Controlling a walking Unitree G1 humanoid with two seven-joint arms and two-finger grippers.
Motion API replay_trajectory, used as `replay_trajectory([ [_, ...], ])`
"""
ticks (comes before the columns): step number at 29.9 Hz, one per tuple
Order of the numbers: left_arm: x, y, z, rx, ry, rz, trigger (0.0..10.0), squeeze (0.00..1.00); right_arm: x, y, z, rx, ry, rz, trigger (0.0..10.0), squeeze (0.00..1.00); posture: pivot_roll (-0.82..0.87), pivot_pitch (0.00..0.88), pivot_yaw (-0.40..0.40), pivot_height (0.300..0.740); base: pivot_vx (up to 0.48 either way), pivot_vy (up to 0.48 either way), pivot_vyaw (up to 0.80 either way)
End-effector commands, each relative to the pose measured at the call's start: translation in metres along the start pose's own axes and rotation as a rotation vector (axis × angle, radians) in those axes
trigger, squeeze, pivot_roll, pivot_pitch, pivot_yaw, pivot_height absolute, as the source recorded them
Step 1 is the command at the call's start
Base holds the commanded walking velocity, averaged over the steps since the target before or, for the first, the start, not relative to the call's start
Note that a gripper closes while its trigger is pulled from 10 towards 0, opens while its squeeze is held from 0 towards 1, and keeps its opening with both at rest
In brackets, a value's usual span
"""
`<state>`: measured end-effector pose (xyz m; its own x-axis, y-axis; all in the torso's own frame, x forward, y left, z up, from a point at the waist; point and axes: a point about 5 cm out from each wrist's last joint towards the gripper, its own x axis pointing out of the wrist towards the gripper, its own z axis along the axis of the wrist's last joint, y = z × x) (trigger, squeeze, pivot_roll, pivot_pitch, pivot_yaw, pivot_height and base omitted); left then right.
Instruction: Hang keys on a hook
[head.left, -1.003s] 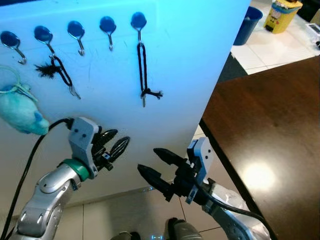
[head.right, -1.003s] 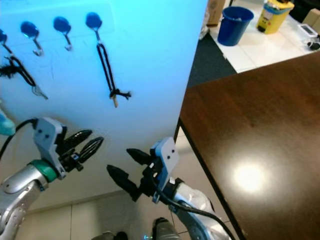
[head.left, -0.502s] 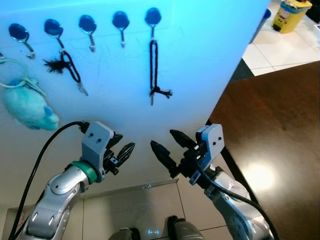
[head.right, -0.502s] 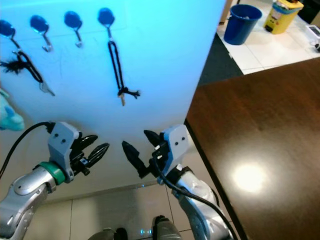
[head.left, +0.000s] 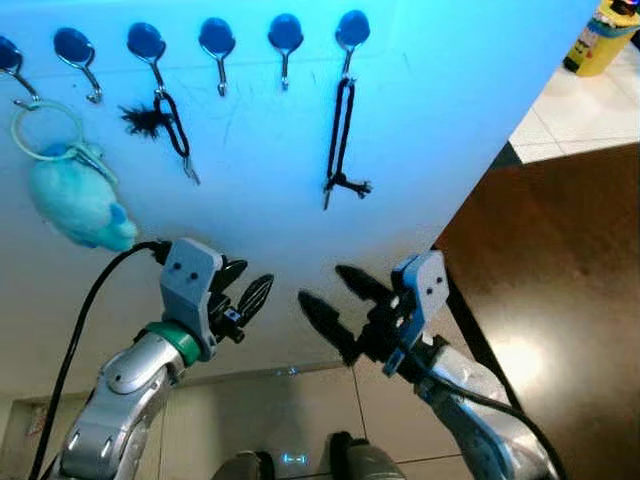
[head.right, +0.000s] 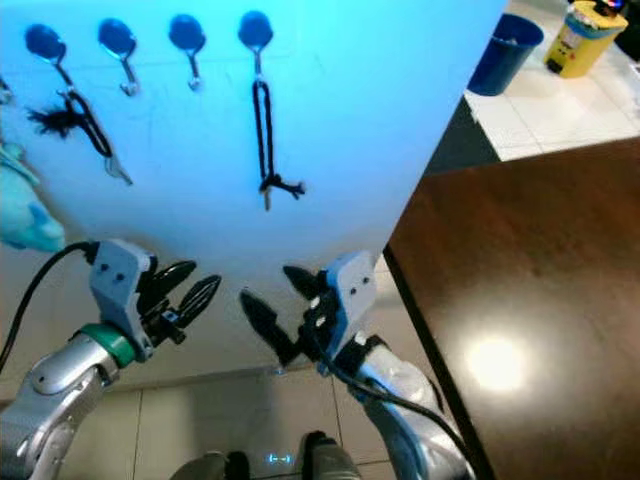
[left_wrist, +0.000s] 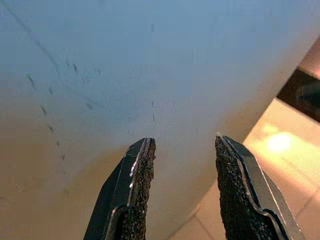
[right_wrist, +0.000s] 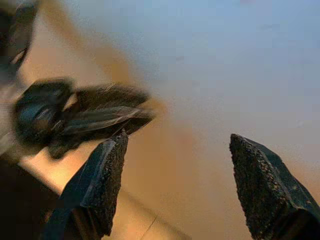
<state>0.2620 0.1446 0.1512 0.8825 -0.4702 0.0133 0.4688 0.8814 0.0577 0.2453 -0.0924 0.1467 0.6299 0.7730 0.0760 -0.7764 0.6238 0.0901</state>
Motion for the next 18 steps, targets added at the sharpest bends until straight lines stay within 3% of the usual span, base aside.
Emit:
replay_trajectory([
  [1, -0.002, -0.001, -0.005, 0.018, -0.01, 0.01, 10.0, 0.0, 0.0, 0.004, -0.009, 0.022, 0.04, 0.061, 10.0, 0.0, -0.04, 0.111, 0.028, 0.74, 0.0, 0.0, 0.0],
  [9, 0.006, -0.005, -0.008, 0.064, -0.012, 0.001, 10.0, 0.0, 0.0, -0.012, -0.012, 0.061, 0.047, 0.026, 10.0, 0.0, -0.02, 0.078, 0.025, 0.74, 0.0, 0.0, 0.0],
  [18, 0.018, 0.005, -0.005, 0.079, -0.04, 0.037, 10.0, 0.0, 0.01, -0.02, -0.011, 0.041, 0.026, 0.011, 10.0, 0.0, -0.04, 0.0, 0.046, 0.74, 0.0, 0.0, 0.0],
])
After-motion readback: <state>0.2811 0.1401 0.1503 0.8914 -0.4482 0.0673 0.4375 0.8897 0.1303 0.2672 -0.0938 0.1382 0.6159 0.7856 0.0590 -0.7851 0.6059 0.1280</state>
